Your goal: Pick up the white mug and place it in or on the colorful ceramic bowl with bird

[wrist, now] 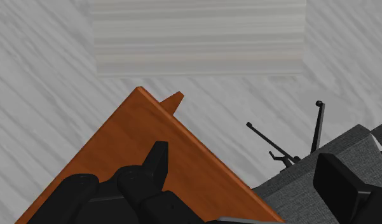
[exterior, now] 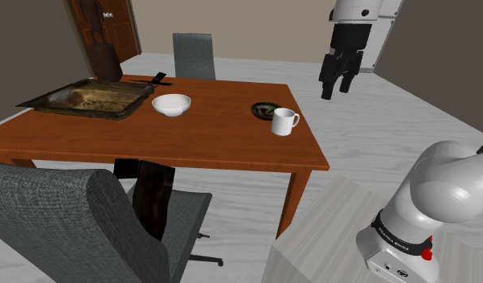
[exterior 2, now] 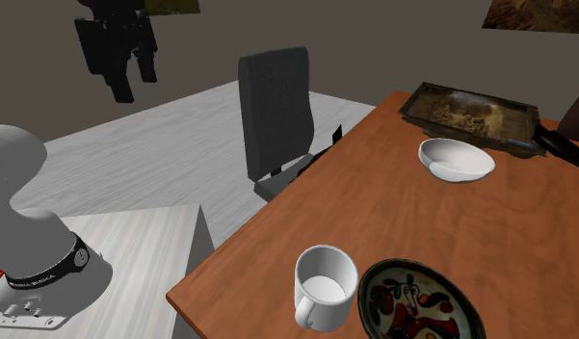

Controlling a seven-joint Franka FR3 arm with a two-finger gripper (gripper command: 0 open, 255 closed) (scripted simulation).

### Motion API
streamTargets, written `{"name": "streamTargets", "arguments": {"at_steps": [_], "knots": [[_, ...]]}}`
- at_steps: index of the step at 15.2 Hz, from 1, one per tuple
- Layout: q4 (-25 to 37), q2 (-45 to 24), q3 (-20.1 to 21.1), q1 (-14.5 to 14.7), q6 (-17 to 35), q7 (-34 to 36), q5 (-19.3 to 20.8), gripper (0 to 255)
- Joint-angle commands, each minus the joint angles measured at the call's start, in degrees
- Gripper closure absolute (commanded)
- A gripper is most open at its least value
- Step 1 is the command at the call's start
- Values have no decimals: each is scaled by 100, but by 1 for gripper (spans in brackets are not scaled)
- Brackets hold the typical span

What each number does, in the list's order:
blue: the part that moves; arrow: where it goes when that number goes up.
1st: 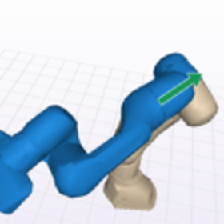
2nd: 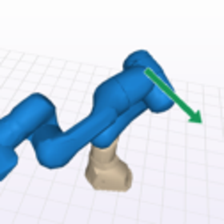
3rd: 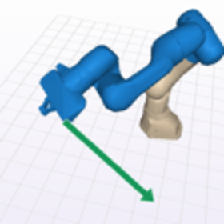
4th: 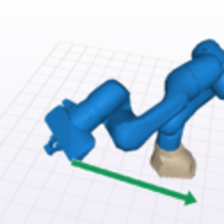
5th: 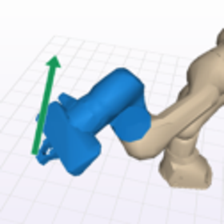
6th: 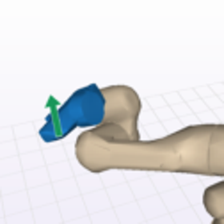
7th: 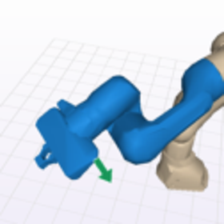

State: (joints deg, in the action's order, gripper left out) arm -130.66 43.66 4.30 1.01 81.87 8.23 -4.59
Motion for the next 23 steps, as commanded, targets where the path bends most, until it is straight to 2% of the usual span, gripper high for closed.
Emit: {"name": "streamTargets", "arguments": {"at_steps": [1, 12, 23], "knots": [[0, 0, 0, 0, 0, 0, 0, 0], [-151, -1551, -469, -304, 1804, -578, 413, 0], [619, -3602, -876, -555, 3211, -1085, 532, 0]]}}
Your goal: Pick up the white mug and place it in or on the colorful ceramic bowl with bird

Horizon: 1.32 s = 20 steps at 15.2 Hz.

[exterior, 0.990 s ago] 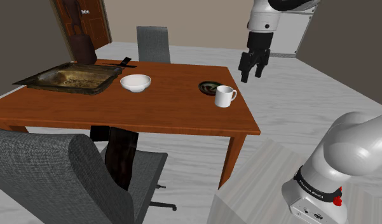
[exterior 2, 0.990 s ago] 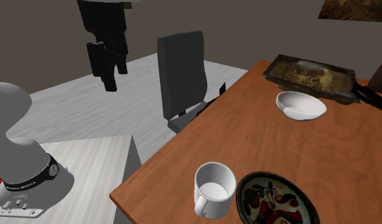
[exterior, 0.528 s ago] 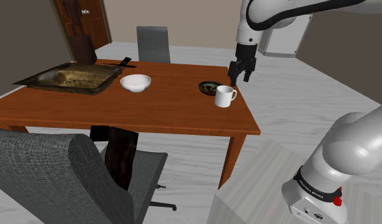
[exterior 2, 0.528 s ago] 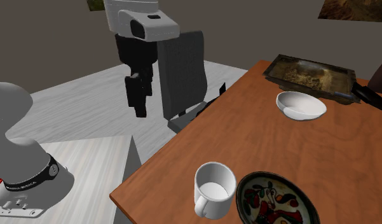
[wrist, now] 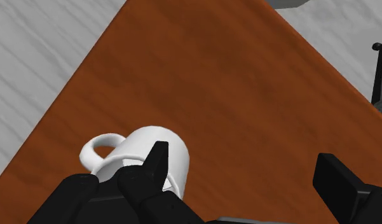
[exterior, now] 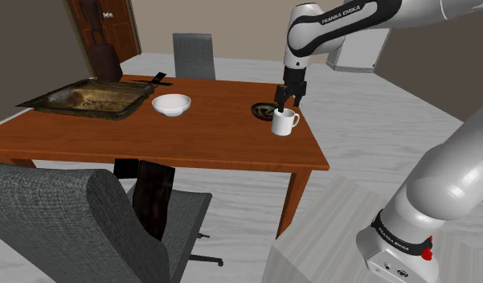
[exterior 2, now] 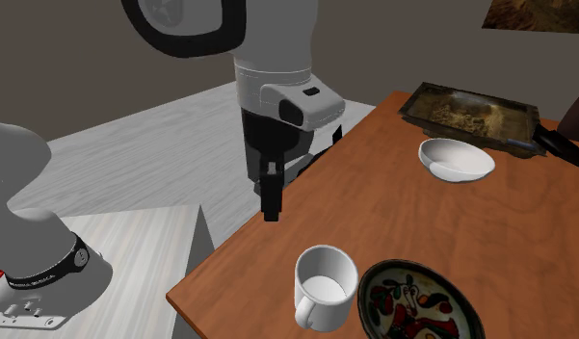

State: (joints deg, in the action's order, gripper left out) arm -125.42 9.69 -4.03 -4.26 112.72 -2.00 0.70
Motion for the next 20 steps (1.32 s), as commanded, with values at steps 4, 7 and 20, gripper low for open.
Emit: {"name": "streamTargets", "arguments": {"at_steps": [4, 7, 20], "knots": [[597, -1011, -158, -120, 474, -251, -46, 0], [1052, -1628, -223, -198, 669, -393, -111, 0], [887, -2039, -229, -230, 1251, -454, -166, 0]]}}
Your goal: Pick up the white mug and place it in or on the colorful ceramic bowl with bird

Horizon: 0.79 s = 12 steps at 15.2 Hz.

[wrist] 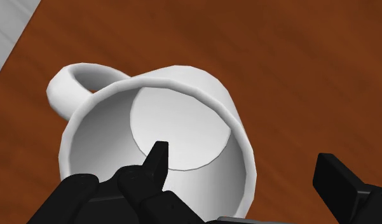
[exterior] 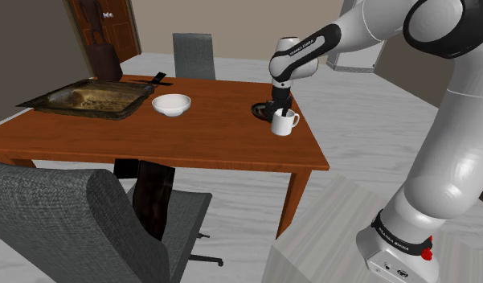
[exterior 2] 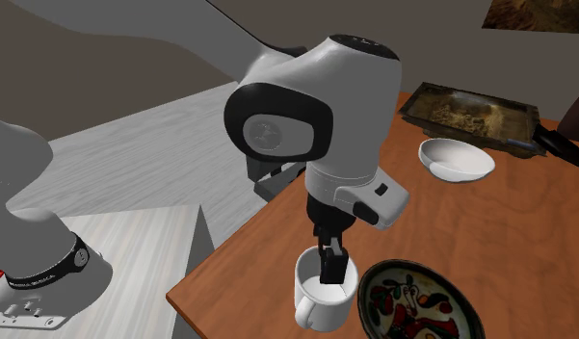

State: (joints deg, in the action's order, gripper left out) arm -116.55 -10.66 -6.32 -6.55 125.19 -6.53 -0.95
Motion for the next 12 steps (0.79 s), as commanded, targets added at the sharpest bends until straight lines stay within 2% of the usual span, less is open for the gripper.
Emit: {"name": "streamTargets", "arguments": {"at_steps": [1, 3, 4, 12], "knots": [[0, -3, 0, -1, 4, -1, -1, 0], [0, -3, 0, -1, 3, -1, 0, 0], [0, -3, 0, -1, 3, -1, 0, 255], [0, -3, 0, -1, 3, -1, 0, 255]]}}
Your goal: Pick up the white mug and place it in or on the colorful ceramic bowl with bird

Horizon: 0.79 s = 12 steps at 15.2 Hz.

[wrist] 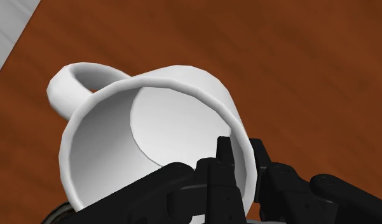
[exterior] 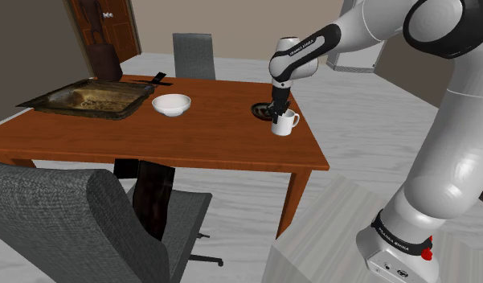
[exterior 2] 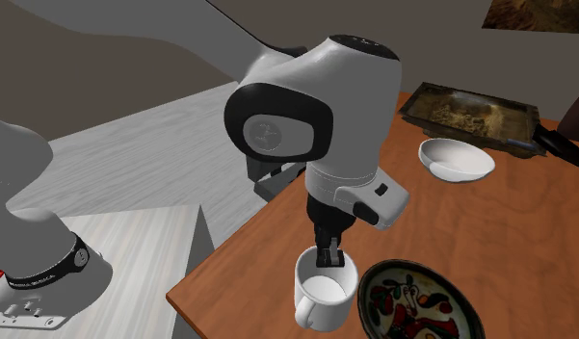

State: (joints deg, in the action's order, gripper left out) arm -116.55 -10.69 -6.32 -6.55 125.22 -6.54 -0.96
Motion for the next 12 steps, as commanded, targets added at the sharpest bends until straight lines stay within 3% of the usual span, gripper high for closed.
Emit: {"name": "streamTargets", "arguments": {"at_steps": [1, 12], "knots": [[-1, -1, -1, -1, 1, 0, 0, 255], [409, 369, -9, 9, -777, 32, 52, 255]]}}
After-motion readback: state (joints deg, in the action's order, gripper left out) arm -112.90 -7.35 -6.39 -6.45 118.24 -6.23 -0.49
